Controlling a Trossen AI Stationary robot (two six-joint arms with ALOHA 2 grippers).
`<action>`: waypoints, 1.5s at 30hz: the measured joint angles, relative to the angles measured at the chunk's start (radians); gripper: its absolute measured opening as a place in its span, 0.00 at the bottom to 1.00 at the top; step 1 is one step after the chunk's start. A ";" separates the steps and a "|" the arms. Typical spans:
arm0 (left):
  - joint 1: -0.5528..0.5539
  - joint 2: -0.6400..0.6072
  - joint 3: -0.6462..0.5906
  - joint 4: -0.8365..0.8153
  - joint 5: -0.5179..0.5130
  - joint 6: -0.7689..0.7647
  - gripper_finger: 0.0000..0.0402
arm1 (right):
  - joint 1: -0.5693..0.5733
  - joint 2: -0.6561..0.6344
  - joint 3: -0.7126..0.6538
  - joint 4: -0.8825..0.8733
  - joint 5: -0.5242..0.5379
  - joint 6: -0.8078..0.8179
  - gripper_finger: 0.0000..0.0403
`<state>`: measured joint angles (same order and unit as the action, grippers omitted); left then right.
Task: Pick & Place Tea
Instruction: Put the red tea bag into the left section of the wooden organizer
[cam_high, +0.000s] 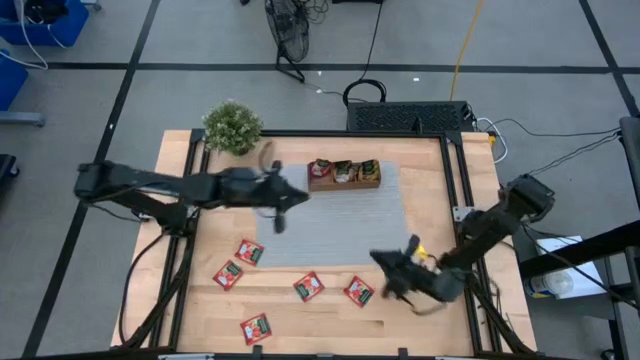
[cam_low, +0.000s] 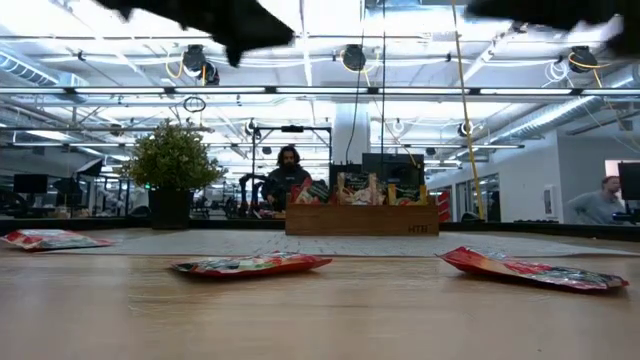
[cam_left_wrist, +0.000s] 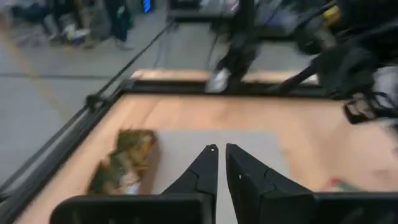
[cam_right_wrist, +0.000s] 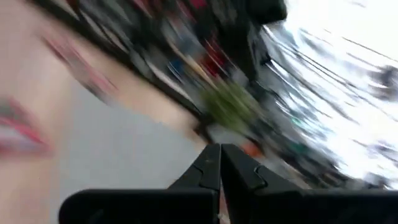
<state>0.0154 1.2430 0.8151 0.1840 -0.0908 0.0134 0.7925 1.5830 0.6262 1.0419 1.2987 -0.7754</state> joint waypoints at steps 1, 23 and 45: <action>-0.014 -0.043 -0.047 0.045 0.012 -0.016 0.10 | 0.034 -0.016 0.000 0.001 -0.041 0.036 0.00; -0.116 -0.200 -0.271 0.360 0.022 -0.036 0.12 | -0.259 0.048 0.267 -0.988 -1.092 1.094 0.01; -0.115 -0.200 -0.271 0.359 0.022 -0.036 0.12 | -0.226 0.133 0.267 -0.969 -1.694 1.244 0.00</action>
<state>-0.0998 1.0435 0.5442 0.5426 -0.0692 -0.0223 0.5667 1.7165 0.8928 0.0725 -0.3956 0.4690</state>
